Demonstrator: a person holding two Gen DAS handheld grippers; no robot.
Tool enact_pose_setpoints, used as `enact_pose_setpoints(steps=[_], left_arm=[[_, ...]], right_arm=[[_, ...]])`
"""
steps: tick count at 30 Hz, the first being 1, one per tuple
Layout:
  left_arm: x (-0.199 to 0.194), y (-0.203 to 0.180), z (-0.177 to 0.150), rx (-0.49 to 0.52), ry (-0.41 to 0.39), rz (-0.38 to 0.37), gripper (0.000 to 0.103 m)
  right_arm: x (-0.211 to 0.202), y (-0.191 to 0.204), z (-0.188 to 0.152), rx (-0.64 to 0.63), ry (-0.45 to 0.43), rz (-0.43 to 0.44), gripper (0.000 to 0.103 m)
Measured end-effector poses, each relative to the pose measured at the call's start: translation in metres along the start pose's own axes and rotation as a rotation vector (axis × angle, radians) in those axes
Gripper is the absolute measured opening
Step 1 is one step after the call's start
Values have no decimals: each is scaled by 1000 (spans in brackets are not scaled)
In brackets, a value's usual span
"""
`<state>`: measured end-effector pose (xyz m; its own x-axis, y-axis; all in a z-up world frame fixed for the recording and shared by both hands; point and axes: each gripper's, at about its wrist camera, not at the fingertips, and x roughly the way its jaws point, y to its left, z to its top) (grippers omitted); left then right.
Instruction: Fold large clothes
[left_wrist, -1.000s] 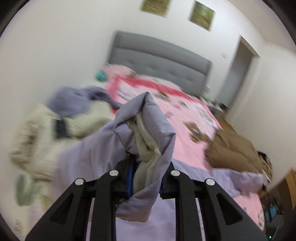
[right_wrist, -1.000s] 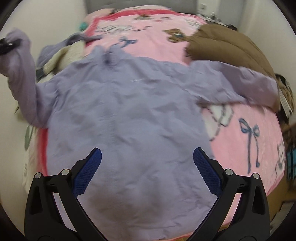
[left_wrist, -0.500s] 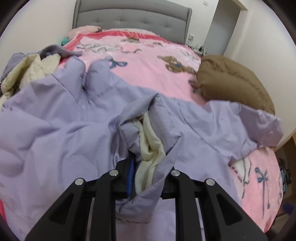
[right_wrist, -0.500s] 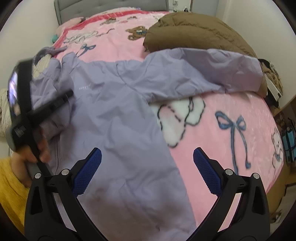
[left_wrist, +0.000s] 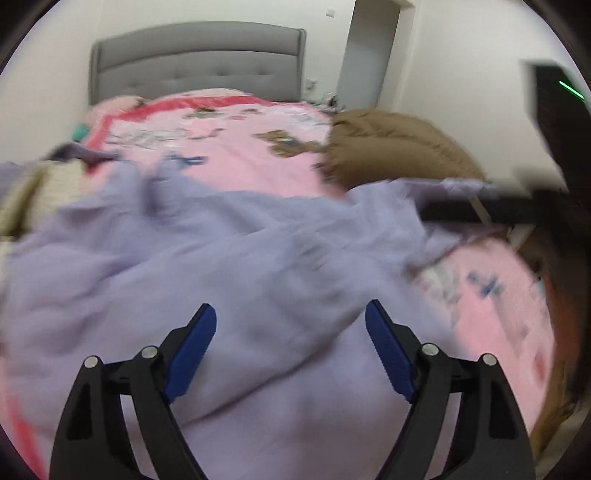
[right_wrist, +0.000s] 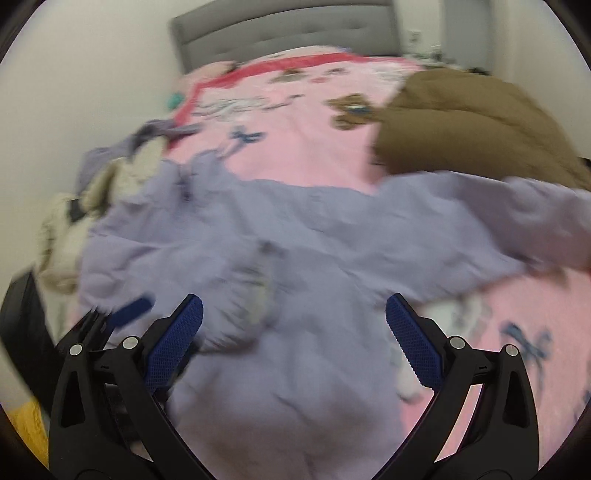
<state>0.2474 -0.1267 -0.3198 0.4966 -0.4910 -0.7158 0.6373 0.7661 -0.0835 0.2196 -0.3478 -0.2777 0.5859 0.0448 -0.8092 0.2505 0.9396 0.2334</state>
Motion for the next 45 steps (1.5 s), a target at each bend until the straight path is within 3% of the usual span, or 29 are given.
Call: enact_pose_setpoints(steps=[2,3,4,7,10,14,17,20,22,25,30,32,34,38,40,42,45], left_arm=[[-22,37,-20,-3,29,107,82],[-28,58,-29,-14,59,166,82],[-34,87,-41,-33,114,240,82],[-45,148,-70,-59,184,352,82],[-49,179,-85,11,186,433,82],[-43,196,-91,20,172,398,82],[-33,198,-90,41,151,384,79],[-24,198,-88,41,148,349,60],[-15,188,-88,78,161,313,31],[-12,176,-86,119,160,339,17],[-36,175,-85,33,105,350,16],[-32,170,-89,25,147,329,16],[-29,171,-91,-43,171,299,16],[-24,185,-94,-141,178,295,16],[-23,184,-97,-136,171,297,18],[-20,174,-97,-61,175,332,18],[-23,172,-96,-54,167,352,22]], right_arm=[[23,11,12,-48,40,64,88],[41,18,19,-81,69,100,64],[58,24,24,-101,97,105,52],[105,33,31,-142,204,70,53],[125,34,32,-126,222,91,53],[132,34,28,-74,239,136,51],[133,33,25,-67,227,121,42],[136,31,24,-52,228,99,28],[137,32,25,-57,222,105,16],[122,43,35,-104,160,101,12],[83,65,74,-194,44,59,12],[84,66,82,-197,73,-1,12],[100,54,80,-132,168,-51,12],[142,42,53,-137,273,-99,12],[168,41,36,-170,324,-130,15],[177,39,27,-139,345,-149,18],[160,41,32,-124,302,-174,31]])
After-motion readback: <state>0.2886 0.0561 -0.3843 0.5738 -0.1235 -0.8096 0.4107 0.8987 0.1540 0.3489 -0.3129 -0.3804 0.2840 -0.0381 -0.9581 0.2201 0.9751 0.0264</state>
